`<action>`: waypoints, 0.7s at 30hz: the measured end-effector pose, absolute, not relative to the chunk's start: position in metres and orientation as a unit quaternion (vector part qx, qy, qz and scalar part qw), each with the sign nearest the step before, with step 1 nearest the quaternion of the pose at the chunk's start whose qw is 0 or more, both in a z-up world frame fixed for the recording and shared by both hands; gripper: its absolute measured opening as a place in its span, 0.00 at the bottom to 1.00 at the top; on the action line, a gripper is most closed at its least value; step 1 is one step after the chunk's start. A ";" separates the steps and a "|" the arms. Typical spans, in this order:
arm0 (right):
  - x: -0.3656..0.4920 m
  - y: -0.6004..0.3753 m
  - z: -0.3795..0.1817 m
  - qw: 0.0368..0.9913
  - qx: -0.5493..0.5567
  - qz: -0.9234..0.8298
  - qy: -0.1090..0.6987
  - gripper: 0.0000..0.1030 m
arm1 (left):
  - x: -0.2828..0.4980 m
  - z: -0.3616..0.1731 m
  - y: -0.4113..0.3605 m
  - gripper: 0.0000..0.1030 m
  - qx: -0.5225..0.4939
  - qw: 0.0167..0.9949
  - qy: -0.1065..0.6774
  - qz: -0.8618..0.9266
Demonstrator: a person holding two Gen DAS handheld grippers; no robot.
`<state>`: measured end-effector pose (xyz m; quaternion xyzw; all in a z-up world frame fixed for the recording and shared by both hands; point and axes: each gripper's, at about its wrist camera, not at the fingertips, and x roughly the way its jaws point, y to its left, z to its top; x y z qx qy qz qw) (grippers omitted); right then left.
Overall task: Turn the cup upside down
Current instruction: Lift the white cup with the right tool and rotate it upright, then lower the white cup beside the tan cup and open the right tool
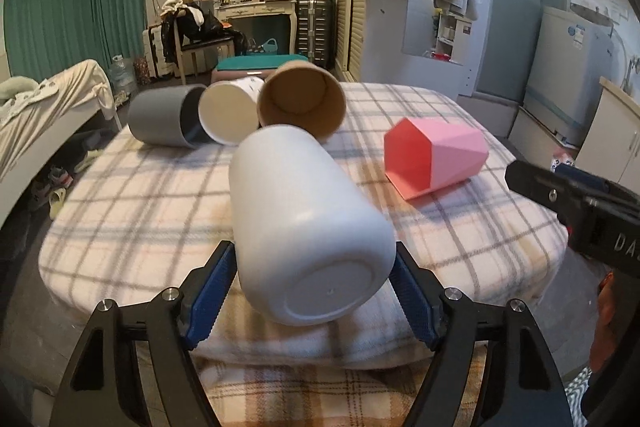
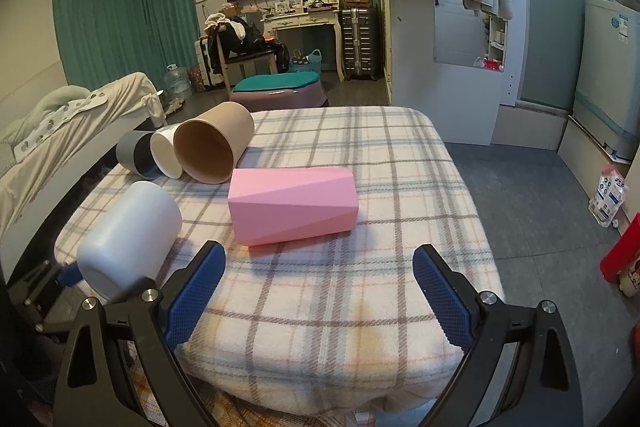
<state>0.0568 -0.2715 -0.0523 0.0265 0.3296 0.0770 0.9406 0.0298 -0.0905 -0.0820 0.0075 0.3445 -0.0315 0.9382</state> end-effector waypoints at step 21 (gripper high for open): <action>0.090 -0.277 -0.060 0.933 0.048 0.067 0.352 0.93 | 0.098 -0.043 -0.066 0.74 0.027 0.943 0.329 -0.035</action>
